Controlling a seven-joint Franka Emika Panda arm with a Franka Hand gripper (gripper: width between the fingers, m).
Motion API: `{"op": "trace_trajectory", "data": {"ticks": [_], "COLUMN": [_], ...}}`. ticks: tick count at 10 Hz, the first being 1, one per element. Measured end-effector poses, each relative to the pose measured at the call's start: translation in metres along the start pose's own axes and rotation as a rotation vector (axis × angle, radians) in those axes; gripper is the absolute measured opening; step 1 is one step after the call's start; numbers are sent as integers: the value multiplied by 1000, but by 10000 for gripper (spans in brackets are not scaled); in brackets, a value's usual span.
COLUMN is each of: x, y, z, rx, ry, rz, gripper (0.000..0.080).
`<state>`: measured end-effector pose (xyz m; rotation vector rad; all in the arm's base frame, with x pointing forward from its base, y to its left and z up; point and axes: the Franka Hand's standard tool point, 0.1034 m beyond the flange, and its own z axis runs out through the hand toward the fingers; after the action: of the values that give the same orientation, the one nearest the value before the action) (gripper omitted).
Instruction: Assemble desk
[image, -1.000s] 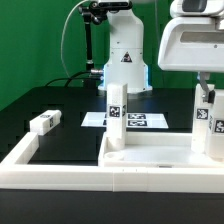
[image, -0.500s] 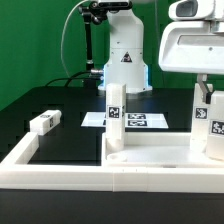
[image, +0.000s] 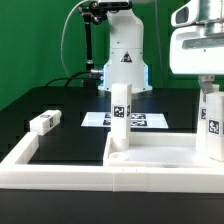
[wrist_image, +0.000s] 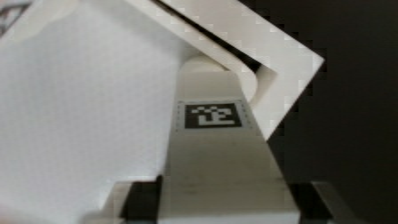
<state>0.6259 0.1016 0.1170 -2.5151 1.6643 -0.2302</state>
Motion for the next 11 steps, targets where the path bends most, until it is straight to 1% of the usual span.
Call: {"op": "trace_trajectory", "data": {"ticks": [2, 3, 4, 5, 6, 7, 8, 11], "x": [0, 0, 0, 0, -2, -4, -4, -3], "y": [0, 0, 1, 1, 1, -1, -5, -4], "z": [0, 0, 1, 3, 3, 2, 2, 3], "rx": [3, 3, -1, -15, -37, -55, -58, -55], "ry": [-8, -8, -8, -14, -16, -24, -19, -22], "rz": [134, 139, 133, 92, 14, -65, -193, -370], "gripper": [288, 343, 343, 525, 525, 623, 641, 648]}}
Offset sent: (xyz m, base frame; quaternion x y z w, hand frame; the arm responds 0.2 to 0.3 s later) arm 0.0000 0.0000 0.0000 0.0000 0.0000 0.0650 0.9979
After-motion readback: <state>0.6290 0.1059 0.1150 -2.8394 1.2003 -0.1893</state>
